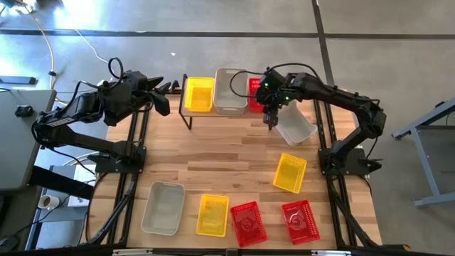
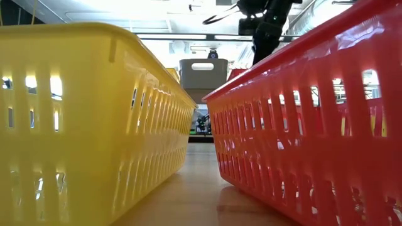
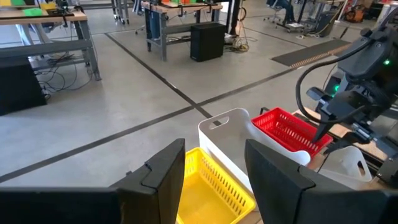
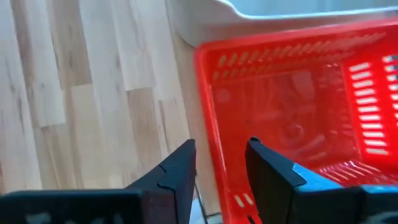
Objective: Stack baskets on shelf by color
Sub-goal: Stack the top gray bin on top of the gray bin on the shelf
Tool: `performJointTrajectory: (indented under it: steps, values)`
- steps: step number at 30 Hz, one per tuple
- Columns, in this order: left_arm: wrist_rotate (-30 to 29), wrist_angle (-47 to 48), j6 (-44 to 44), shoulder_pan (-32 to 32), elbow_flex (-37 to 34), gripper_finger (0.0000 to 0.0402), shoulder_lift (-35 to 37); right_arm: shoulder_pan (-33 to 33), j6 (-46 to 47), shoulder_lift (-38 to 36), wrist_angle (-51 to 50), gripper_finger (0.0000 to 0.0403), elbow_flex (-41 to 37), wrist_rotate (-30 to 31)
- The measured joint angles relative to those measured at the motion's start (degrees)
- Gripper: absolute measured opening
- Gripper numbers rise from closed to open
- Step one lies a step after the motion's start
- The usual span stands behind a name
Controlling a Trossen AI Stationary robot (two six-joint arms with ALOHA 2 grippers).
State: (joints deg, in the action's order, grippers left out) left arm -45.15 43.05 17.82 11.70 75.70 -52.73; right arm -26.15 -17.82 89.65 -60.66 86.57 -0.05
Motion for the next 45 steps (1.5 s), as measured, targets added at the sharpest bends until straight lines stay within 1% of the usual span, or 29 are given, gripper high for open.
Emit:
performJointTrajectory:
  steps: [6,12,17,21,26,30,34,36,39,42,45]
  values:
    - [0.0,0.0,0.0,0.0,0.0,0.0156,0.0,0.0,0.3,0.0,-2.7,0.0126,1.4,-0.3]
    - [0.0,0.0,0.0,0.0,0.0,0.0156,0.0,0.0,3.0,0.0,-5.8,0.0126,3.1,-1.8]
    - [0.0,0.7,0.0,0.0,0.0,0.0156,0.0,1.5,7.3,-0.1,-8.9,0.0126,3.7,-1.9]
    - [1.6,1.8,0.0,0.0,0.0,0.0156,0.0,4.6,11.9,-0.7,-9.9,0.0126,3.8,-1.9]
    - [2.7,3.6,0.0,0.0,0.0,0.0156,0.0,9.2,20.4,-1.3,-9.4,0.0126,3.8,0.4]
    - [6.1,4.1,0.0,0.0,0.0,0.0156,0.0,12.9,28.0,-1.4,-9.5,0.0126,3.8,1.4]
    - [10.7,4.8,0.0,0.0,0.0,0.0156,-0.1,16.6,34.1,-1.4,-10.5,0.0126,3.8,3.7]
    - [13.2,6.3,0.0,-0.1,0.0,0.0156,-0.5,18.4,37.0,-1.4,-12.0,0.0126,3.8,4.7]
    - [16.3,11.1,0.0,-0.5,0.0,0.0156,-1.4,21.2,41.1,-1.4,-14.1,0.0126,3.5,6.1]
    - [17.2,16.0,1.6,-1.8,0.0,0.0156,-2.5,23.8,45.0,-1.4,-16.1,0.0126,2.5,6.1]
    - [17.3,16.8,2.5,-4.2,-1.4,0.0156,-2.9,26.4,49.1,-1.4,-18.8,0.0126,1.8,7.3]
